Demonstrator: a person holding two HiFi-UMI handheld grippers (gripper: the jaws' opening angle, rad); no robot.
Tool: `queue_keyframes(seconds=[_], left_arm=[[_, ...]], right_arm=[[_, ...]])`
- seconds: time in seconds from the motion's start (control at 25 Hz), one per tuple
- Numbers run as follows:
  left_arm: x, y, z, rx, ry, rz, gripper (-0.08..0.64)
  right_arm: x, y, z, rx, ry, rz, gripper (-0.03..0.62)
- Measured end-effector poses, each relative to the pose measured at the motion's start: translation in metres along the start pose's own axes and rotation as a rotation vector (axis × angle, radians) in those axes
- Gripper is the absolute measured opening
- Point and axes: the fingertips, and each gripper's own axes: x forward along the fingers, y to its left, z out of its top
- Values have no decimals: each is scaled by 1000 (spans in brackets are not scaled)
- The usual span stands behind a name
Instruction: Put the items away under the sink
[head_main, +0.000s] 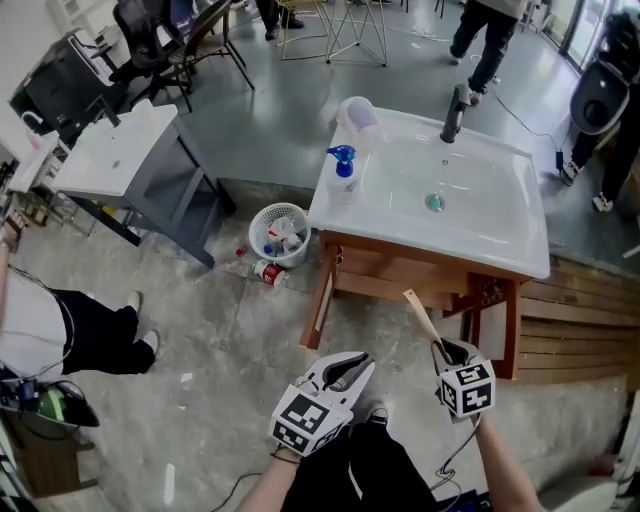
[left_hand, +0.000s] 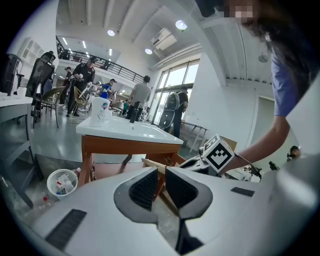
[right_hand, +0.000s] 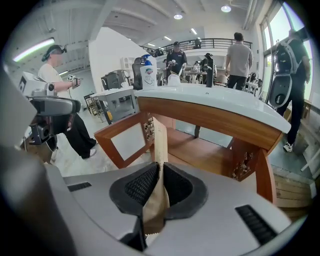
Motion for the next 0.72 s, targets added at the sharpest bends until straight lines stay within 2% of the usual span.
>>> queue_keyframes(seconds=[0.28, 0.48, 0.72], left_arm=[[25, 19, -17, 14, -2, 33, 48], [47, 26, -27, -1, -8, 10, 48], [71, 29, -50, 12, 18, -29, 48]], right_arm=[[46, -8, -15, 48, 9, -4, 49], [81, -21, -31, 91, 31, -31, 48], [124, -37, -42, 41, 57, -77, 49]])
